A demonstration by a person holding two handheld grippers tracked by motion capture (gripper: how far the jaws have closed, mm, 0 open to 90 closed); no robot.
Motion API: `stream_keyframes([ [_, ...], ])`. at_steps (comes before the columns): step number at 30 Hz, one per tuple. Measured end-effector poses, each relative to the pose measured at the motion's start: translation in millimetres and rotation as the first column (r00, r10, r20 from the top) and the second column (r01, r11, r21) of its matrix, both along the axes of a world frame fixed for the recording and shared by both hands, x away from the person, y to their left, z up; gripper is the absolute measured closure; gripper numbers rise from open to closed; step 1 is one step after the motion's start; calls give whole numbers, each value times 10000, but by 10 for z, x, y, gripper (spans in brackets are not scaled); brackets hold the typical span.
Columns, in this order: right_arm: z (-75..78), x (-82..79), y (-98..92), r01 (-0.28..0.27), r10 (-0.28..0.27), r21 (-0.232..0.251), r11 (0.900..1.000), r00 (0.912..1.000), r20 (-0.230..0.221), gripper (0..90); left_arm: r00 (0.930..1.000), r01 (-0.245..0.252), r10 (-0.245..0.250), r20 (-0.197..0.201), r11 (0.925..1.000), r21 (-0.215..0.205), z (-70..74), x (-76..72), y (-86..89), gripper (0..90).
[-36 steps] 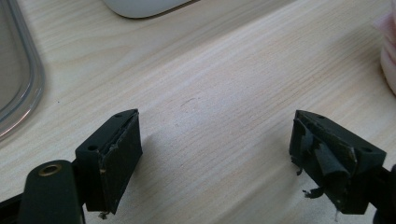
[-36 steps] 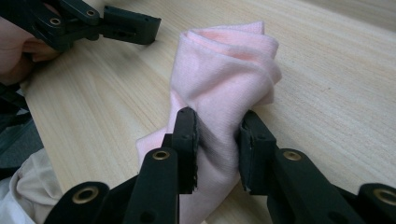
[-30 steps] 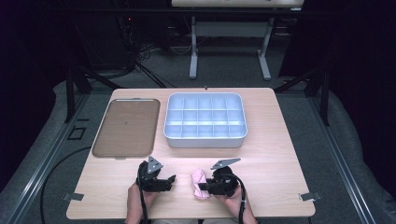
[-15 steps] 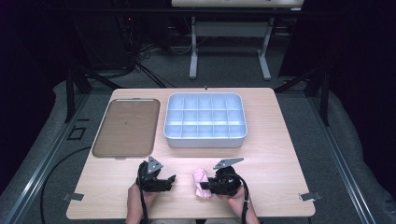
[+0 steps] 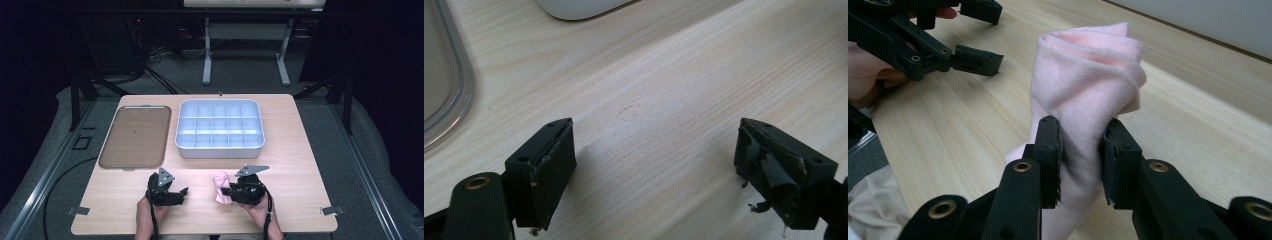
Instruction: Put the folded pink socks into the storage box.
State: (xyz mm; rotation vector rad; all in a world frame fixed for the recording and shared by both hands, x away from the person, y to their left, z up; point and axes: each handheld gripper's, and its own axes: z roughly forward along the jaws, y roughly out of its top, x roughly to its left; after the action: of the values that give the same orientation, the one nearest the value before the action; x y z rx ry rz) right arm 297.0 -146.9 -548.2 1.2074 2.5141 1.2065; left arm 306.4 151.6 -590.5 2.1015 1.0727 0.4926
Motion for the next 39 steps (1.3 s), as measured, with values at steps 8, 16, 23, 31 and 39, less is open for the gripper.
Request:
stream_keyframes([
  [8, 71, 39, -107, 308, -310, 99, 9995, 9993, 228, 724, 10000, -19, 19, 29, 10000, 21, 0, -1, -2, 163],
  [16, 134, 66, -197, 632, -629, -35, 9980, 9968, 491, 724, 10000, -51, 51, 29, 10000, -10, -1, -4, -5, 163],
  [23, 194, 104, -268, 976, -954, -208, 9950, 9916, 878, 723, 10000, -50, 50, 28, 10000, -11, -1, -4, -5, 163],
  [31, 280, 153, -310, 1229, -1187, -301, 9920, 9862, 1154, 723, 10000, -50, 51, 27, 10000, -13, -1, -4, -5, 163],
  [39, 346, 240, -375, 1512, -1454, -356, 9879, 9806, 1318, 723, 10000, -51, 51, 31, 10000, -13, -1, -4, -5, 164],
])
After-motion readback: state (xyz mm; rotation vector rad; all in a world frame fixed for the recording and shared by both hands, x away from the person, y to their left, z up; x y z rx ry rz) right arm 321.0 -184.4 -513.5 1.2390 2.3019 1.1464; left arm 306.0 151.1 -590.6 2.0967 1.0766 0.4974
